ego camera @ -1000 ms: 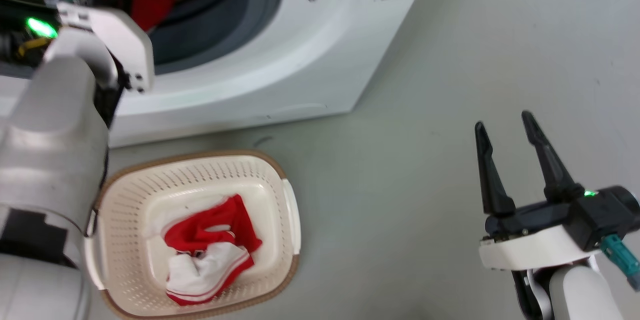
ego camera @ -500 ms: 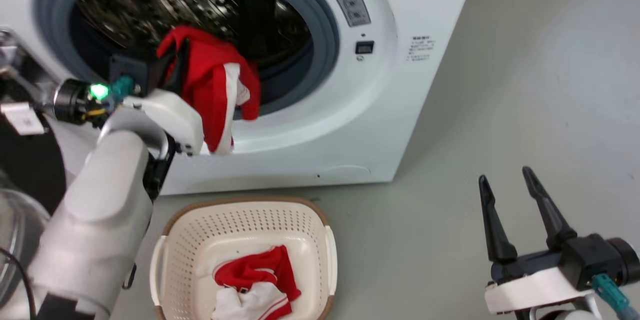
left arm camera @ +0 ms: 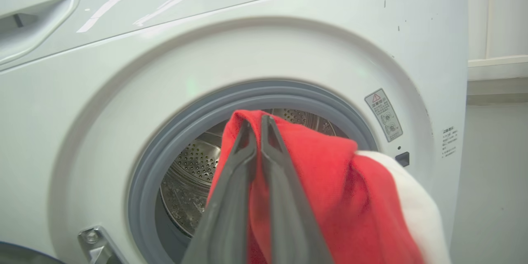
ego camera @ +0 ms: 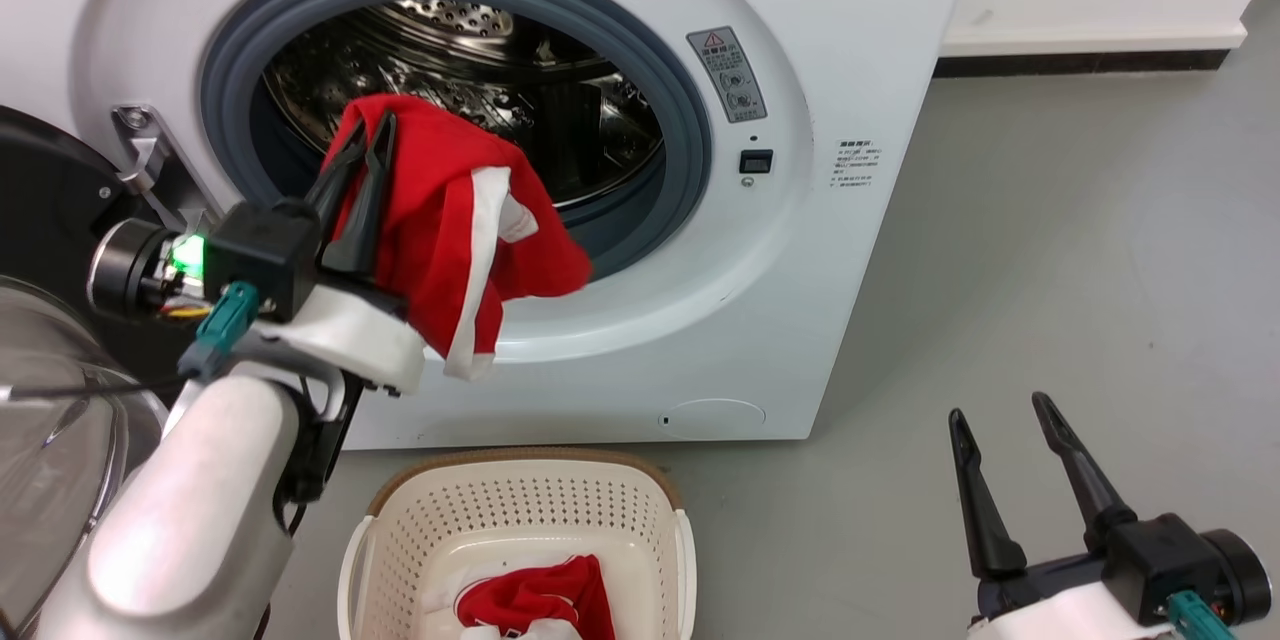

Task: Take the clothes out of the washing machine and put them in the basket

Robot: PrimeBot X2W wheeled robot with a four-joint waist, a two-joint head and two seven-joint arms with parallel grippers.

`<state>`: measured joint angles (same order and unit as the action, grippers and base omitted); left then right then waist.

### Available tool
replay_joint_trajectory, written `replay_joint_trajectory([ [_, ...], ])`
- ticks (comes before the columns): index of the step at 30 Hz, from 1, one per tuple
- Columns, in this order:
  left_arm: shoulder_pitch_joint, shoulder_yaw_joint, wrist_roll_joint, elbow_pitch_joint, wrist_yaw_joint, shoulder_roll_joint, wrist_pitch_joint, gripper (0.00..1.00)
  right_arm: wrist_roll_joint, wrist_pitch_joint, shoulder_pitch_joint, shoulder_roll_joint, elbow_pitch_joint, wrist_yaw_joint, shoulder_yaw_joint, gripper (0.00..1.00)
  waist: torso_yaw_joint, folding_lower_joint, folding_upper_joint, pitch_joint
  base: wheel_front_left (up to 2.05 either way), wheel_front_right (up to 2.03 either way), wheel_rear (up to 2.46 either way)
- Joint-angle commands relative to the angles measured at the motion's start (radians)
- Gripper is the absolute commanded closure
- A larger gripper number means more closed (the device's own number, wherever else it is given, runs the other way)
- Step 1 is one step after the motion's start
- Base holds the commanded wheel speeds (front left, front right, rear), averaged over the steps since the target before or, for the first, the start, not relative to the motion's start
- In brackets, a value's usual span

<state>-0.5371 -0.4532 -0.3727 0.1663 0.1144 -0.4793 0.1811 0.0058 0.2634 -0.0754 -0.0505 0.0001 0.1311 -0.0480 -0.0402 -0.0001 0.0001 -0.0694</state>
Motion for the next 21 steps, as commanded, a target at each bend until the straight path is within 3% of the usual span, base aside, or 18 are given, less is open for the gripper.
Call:
replay_joint_trajectory([
  [1,0.025,0.004,0.000,-0.035,0.013,-0.010,-0.007,1.00,-0.002,0.002,-0.017,0.001,0.001,-0.001,-0.001,0.00,0.000,0.0001,-0.0001,0.008,0.00,0.00,0.00],
  [7,0.117,0.008,-0.003,-0.181,0.055,-0.043,-0.044,1.00,-0.001,0.002,-0.027,0.001,0.003,-0.001,-0.007,0.00,-0.004,0.0001,-0.0001,0.015,0.00,0.00,0.00],
  [14,0.226,-0.015,-0.010,-0.251,0.081,-0.058,-0.062,1.00,-0.002,0.002,-0.023,0.001,-0.005,-0.001,-0.009,0.00,-0.007,0.0001,-0.0001,0.007,0.00,0.00,0.00],
  [21,0.306,-0.059,-0.028,-0.229,0.068,-0.044,-0.063,1.00,-0.008,0.002,0.000,0.001,-0.013,-0.001,-0.005,0.00,-0.003,0.0001,-0.0001,-0.029,0.00,0.00,0.00],
])
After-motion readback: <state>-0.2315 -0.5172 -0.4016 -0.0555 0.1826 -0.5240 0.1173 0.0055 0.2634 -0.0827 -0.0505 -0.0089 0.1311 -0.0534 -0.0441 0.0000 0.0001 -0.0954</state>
